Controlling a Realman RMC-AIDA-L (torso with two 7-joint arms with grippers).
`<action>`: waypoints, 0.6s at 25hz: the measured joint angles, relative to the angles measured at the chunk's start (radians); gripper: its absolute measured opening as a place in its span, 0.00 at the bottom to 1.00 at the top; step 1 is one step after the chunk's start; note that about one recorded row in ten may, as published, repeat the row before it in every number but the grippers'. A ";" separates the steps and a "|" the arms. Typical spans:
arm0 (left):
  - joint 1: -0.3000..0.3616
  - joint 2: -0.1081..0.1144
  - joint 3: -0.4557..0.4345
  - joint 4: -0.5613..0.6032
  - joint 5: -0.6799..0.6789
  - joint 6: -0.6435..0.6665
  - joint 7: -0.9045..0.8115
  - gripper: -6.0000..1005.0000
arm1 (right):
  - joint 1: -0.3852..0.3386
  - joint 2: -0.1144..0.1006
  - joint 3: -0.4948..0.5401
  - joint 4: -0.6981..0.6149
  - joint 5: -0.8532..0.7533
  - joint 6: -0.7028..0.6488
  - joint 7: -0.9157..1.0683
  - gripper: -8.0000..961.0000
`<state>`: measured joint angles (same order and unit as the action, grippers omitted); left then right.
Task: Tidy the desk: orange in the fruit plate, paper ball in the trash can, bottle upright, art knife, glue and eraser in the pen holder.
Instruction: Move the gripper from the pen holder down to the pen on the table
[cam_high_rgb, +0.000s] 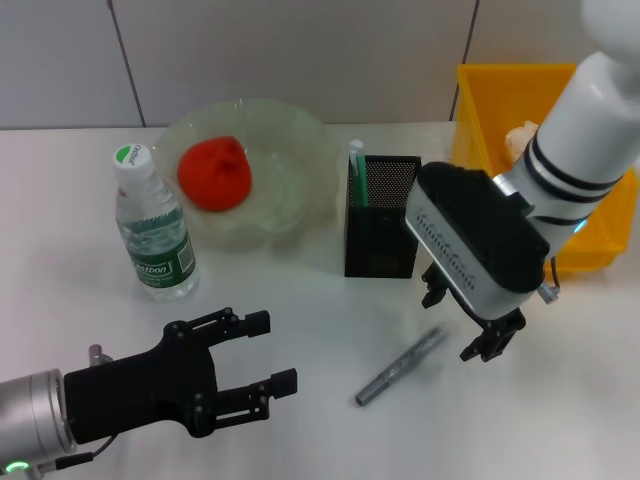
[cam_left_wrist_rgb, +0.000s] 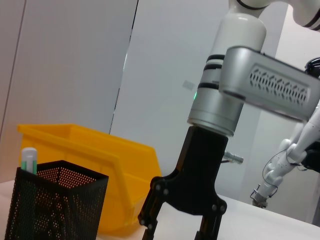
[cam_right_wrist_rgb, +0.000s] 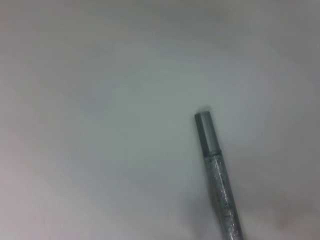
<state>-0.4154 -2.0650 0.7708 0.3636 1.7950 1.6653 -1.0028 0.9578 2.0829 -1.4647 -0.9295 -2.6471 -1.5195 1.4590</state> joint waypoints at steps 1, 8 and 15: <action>0.000 0.000 0.000 0.000 0.000 0.000 0.000 0.73 | 0.001 0.000 -0.009 0.004 0.000 0.011 0.001 0.76; 0.003 -0.003 -0.001 -0.002 -0.016 0.000 0.000 0.73 | 0.003 0.000 -0.045 0.031 -0.011 0.070 -0.002 0.64; 0.011 -0.003 -0.001 -0.002 -0.026 0.000 0.008 0.73 | 0.006 0.001 -0.081 0.057 -0.010 0.117 -0.016 0.59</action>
<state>-0.4040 -2.0677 0.7700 0.3619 1.7687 1.6653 -0.9944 0.9639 2.0835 -1.5454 -0.8727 -2.6574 -1.4025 1.4433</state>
